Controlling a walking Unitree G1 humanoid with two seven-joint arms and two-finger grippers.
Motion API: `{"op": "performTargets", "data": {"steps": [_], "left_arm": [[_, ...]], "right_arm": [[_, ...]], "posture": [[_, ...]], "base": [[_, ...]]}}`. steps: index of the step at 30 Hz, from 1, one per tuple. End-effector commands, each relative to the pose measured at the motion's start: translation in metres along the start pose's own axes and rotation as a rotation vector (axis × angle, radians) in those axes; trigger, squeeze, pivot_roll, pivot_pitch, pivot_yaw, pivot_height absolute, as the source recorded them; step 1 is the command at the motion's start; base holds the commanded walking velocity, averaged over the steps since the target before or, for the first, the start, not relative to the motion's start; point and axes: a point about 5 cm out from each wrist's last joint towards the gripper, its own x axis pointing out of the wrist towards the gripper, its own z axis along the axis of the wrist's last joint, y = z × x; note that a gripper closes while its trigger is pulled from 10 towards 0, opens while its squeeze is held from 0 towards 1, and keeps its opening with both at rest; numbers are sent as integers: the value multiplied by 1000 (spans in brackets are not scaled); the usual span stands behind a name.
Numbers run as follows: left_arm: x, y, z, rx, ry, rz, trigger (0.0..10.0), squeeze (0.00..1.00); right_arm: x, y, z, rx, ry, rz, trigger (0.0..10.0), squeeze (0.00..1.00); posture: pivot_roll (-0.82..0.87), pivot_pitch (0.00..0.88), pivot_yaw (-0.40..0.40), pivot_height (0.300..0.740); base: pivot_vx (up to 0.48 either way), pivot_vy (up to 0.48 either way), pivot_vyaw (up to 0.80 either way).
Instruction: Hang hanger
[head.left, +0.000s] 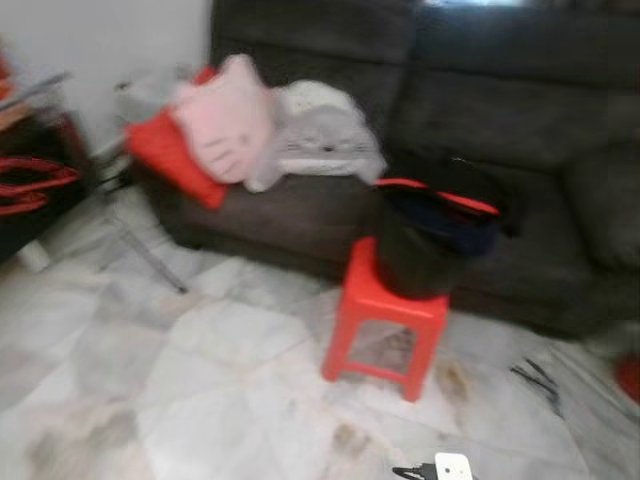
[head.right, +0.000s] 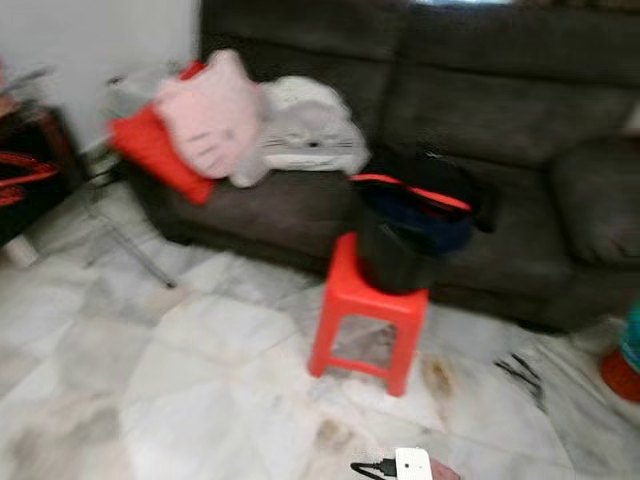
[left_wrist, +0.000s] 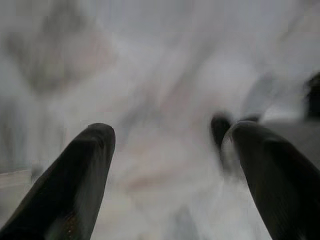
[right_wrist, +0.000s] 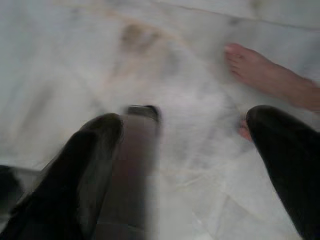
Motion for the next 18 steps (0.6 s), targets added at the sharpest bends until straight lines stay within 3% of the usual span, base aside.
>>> {"op": "performTargets", "data": {"steps": [1, 14, 18], "left_arm": [[-3, 9, -11, 6, 37, 19, 10000, 0], [-3, 9, -11, 7, 38, 19, 10000, 0], [-3, 10, -10, 11, 37, 19, 10000, 0]], "right_arm": [[1, 7, 7, 10, -20, 15, 10000, 0], [1, 5, 10, 32, -40, 1, 10000, 0], [1, 5, 10, 30, -41, -1, 10000, 0]], "posture": [[-60, 0, -16, 740], [-59, 0, -11, 740], [-59, 0, -9, 740]], "base": [[315, 0, 0], [315, 0, 0], [309, 0, -670]]}}
